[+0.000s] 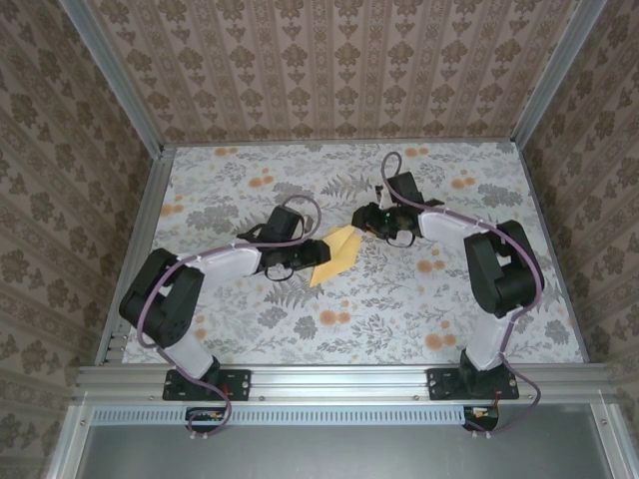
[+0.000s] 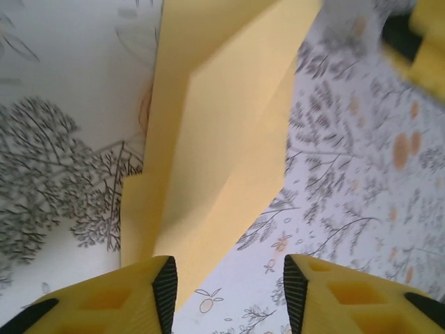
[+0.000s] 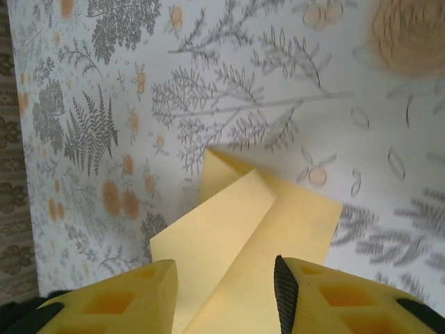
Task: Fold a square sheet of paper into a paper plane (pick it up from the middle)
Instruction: Fourth fold the wing at the center of the table, then turn over the paper at the center of the table.
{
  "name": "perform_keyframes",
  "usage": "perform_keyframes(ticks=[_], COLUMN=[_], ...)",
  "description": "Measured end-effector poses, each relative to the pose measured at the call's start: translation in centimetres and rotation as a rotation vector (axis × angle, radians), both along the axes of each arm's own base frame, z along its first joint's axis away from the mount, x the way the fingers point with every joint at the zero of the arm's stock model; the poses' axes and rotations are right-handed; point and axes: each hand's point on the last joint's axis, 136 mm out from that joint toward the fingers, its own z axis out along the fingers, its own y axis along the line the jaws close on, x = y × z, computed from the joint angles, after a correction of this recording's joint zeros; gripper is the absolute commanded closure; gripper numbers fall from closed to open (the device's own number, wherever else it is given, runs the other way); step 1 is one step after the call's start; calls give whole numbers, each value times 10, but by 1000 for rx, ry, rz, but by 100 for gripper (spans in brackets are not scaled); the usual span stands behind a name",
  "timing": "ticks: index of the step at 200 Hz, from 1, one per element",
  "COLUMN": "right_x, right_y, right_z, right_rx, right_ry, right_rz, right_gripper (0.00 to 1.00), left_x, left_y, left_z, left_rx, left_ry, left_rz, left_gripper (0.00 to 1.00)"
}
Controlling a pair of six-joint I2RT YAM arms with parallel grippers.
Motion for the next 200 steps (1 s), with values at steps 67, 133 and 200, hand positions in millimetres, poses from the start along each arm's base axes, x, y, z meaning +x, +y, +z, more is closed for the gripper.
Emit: perform_keyframes(ticks=[67, 133, 200], right_x=[-30, -29, -19], right_y=[37, 46, 56], right_z=[-20, -39, -49], right_rx=[29, 20, 32], right_ry=[77, 120, 108], right_rz=[24, 29, 40], right_gripper=[54, 59, 64], left_x=[24, 21, 29], left_y=[47, 69, 79], left_z=[15, -2, 0], left_rx=[-15, -13, -57], left_ry=[-45, 6, 3], left_rz=[138, 185, 216], left_gripper=[28, 18, 8])
